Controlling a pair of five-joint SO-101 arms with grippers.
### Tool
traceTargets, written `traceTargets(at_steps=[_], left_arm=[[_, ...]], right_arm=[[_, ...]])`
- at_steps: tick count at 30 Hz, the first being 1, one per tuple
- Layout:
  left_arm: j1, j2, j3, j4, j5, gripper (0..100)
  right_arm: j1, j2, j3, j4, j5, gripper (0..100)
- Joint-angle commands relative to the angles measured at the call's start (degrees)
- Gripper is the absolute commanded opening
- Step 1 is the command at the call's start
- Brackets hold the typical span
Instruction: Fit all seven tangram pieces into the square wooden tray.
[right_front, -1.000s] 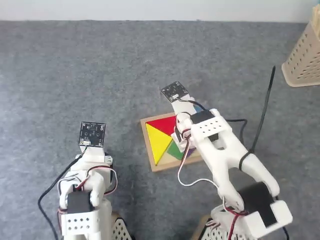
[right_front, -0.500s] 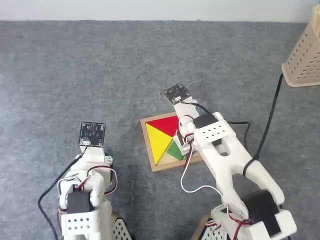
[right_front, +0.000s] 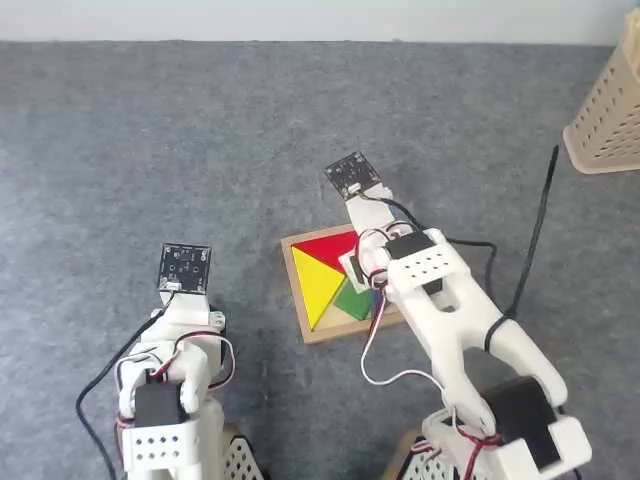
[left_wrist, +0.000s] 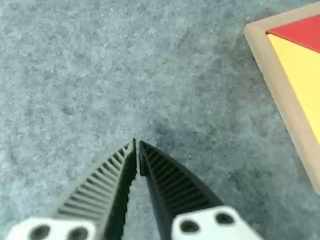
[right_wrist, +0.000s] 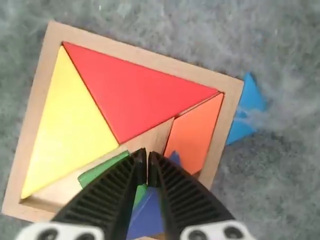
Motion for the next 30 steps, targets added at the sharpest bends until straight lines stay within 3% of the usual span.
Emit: traceTargets(at_steps=[1, 17, 25, 30], left_arm=[[0.00, -1.05, -0.40, 0.35, -0.26, 1], [0.00, -1.05, -0.40, 0.35, -0.26, 1], [0.00, -1.05, -0.40, 0.35, -0.26, 1], [0.00, -1.05, -0.40, 0.35, -0.26, 1]], right_arm=[[1.10, 0.66, -1.85, -0.84, 2.81, 0.7], [7.34, 0.40, -3.08, 1.45, 2.99, 0.7], [7.43, -18.68, 7.30, 1.80, 2.20, 0.6], [7.52, -17.27, 11.87, 4.26, 2.37, 0.6]])
